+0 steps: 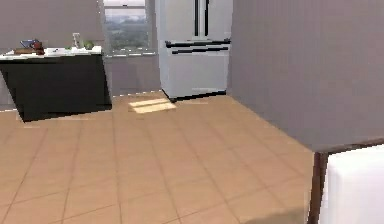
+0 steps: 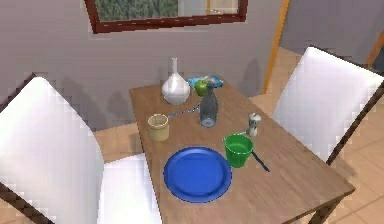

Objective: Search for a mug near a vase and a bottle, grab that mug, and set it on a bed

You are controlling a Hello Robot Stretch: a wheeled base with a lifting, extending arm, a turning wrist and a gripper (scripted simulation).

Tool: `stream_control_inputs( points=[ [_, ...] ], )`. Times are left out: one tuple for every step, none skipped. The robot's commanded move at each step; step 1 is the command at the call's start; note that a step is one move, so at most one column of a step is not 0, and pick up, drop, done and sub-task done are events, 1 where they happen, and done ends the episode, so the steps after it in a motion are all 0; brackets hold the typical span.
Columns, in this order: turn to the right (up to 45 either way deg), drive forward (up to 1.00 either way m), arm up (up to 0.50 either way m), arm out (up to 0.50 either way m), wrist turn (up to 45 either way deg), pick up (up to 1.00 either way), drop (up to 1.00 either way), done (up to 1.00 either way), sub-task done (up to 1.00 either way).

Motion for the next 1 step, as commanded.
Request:
stream_control_inputs(
  points=[
    [18.0, 0.00, 0.00, 0.00, 0.0, 0.00, 0.00, 0.00, 0.00]
  ],
)
